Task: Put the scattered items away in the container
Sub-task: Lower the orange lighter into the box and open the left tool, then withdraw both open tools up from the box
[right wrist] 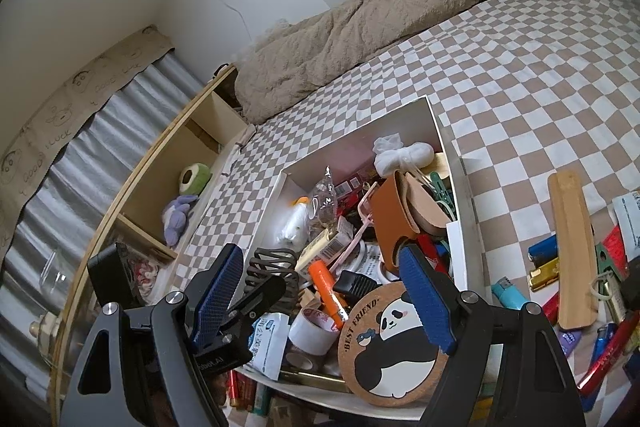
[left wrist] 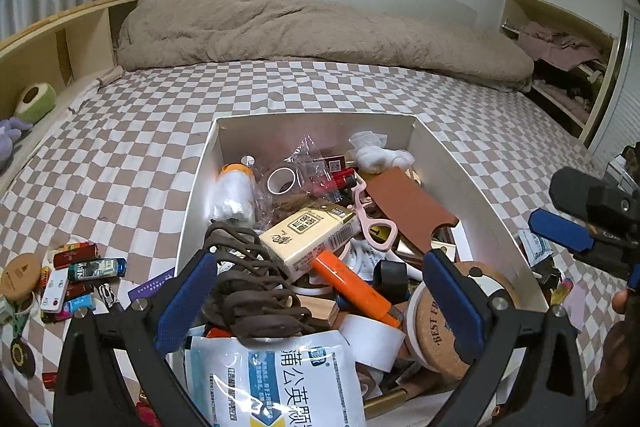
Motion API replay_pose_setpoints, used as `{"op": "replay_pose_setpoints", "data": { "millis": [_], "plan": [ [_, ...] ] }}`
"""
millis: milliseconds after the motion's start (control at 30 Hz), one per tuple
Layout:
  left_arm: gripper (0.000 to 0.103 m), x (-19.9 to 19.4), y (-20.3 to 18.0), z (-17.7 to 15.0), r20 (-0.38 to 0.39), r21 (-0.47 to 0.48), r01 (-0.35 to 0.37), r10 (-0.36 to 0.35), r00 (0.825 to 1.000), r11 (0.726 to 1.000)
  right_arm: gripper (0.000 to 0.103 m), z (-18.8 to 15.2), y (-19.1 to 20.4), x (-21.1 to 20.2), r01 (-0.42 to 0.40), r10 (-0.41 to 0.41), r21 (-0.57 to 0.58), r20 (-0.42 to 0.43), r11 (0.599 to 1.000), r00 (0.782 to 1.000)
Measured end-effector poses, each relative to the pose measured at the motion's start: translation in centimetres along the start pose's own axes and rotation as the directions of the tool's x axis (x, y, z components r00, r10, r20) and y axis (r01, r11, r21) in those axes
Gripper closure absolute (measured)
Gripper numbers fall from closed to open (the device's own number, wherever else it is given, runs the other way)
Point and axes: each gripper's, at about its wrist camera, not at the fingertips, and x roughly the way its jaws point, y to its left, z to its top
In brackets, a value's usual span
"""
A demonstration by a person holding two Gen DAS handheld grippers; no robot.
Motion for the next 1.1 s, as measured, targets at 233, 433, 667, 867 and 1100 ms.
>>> {"op": "replay_pose_setpoints", "data": {
  "millis": [233,433,667,867,1100],
  "plan": [
    [0.0,-0.8,0.1,0.1,0.021,0.004,-0.009,0.009,1.0,1.0,0.015,0.0,0.6,-1.0,0.139,-0.133,-0.106,0.061,0.985,0.989],
    [0.0,-1.4,0.2,0.1,0.036,0.003,-0.016,0.016,0.999,1.0,0.0,-0.1,1.1,-1.8,0.241,-0.216,-0.182,0.147,0.953,0.965],
    [0.0,-1.9,0.4,0.2,0.054,0.002,-0.036,0.035,0.998,0.999,0.0,-0.5,0.9,-1.6,0.346,-0.303,-0.244,0.197,0.906,0.932],
    [0.0,-2.3,0.7,0.3,0.068,-0.002,-0.045,0.045,0.997,0.999,0.0,-1.4,2.4,-1.0,0.466,-0.373,-0.376,0.295,0.801,0.879],
    [0.0,-2.8,0.7,0.3,0.094,0.005,-0.083,0.082,0.992,0.997,0.0,-1.8,2.6,-0.5,0.455,-0.37,-0.396,0.275,0.797,0.887]
  ]
}}
